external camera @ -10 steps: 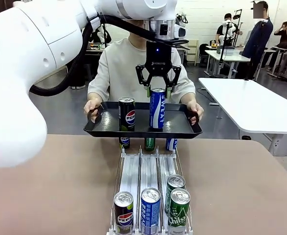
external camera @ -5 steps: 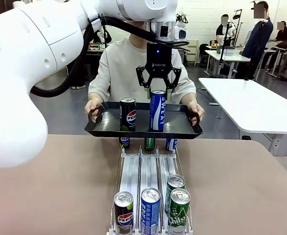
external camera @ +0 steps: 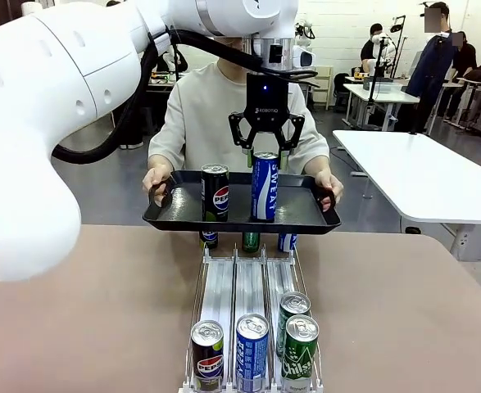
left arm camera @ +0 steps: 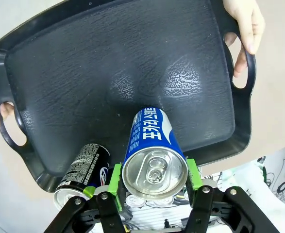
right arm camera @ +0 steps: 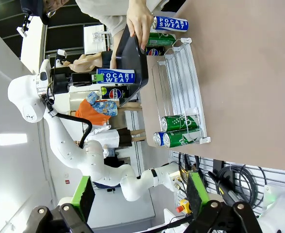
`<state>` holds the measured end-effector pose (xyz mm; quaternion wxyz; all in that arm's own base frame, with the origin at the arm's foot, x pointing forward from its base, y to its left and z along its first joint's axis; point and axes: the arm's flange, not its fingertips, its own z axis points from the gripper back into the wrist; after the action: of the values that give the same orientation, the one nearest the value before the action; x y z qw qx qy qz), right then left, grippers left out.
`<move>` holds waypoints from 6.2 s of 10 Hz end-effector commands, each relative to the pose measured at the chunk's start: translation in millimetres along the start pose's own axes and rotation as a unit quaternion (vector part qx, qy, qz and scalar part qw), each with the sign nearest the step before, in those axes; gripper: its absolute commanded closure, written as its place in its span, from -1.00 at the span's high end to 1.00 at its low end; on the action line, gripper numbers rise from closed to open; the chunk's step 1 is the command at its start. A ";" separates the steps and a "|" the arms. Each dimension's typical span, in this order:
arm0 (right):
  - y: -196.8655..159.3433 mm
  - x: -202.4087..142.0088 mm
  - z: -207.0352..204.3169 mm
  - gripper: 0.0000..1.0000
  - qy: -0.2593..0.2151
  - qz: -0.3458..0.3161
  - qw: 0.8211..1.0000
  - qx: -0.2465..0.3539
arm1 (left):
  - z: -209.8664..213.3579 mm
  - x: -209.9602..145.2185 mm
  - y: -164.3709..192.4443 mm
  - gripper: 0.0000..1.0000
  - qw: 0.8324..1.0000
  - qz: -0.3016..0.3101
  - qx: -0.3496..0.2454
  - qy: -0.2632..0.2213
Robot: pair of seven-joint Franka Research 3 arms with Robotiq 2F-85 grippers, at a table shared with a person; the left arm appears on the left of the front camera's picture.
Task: Retrieve and hand over the desired beverage to the person.
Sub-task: Place the picked can on the Handle tray extended by the person.
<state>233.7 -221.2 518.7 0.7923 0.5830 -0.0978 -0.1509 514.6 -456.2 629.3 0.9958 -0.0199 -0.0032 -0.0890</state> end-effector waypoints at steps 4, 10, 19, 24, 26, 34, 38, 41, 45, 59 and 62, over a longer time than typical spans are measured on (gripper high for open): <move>0.4 0.5 -0.9 1.00 0.000 0.006 1.000 0.012 | 10.7 3.2 2.3 1.00 1.000 -0.017 -0.012 0.009; 0.4 0.5 -0.9 1.00 0.000 0.006 1.000 0.012 | 10.6 1.2 5.3 1.00 1.000 -0.026 -0.013 0.013; 0.4 0.5 -0.9 1.00 0.000 0.006 1.000 0.012 | 75.3 -191.2 39.4 1.00 0.980 -0.128 -0.019 -0.149; 0.4 0.5 -0.9 1.00 0.000 0.006 1.000 0.012 | 24.6 -266.5 133.2 1.00 0.952 -0.258 0.056 -0.154; 0.4 0.5 -0.9 1.00 0.000 0.006 1.000 0.012 | -8.5 -268.3 178.0 1.00 0.948 -0.276 0.073 -0.139; 0.4 0.5 -0.9 1.00 0.000 0.006 1.000 0.012 | -107.2 -217.9 276.1 1.00 0.988 -0.131 -0.011 -0.081; 0.4 0.5 -0.9 1.00 0.000 0.006 1.000 0.012 | -103.1 -206.2 268.5 1.00 0.996 -0.082 0.000 -0.044; 0.4 0.5 -0.9 1.00 0.000 0.006 1.000 0.012 | -100.8 -187.7 275.2 1.00 0.994 -0.103 0.008 -0.045; 0.4 0.5 -0.9 1.00 0.000 0.006 1.000 0.012 | -100.8 -187.7 275.2 1.00 0.994 -0.103 0.008 -0.045; 0.4 0.5 -0.9 1.00 0.000 0.006 1.000 0.012 | -46.1 -369.7 548.2 1.00 0.853 0.051 -0.463 -0.236; 0.4 0.5 -0.9 1.00 0.000 0.006 1.000 0.012 | -64.0 -367.8 575.8 1.00 0.822 0.079 -0.508 -0.245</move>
<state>233.6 -221.5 518.5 0.7921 0.5832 -0.0979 -0.1513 244.7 184.8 540.9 0.8241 -0.5322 -0.1922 0.0255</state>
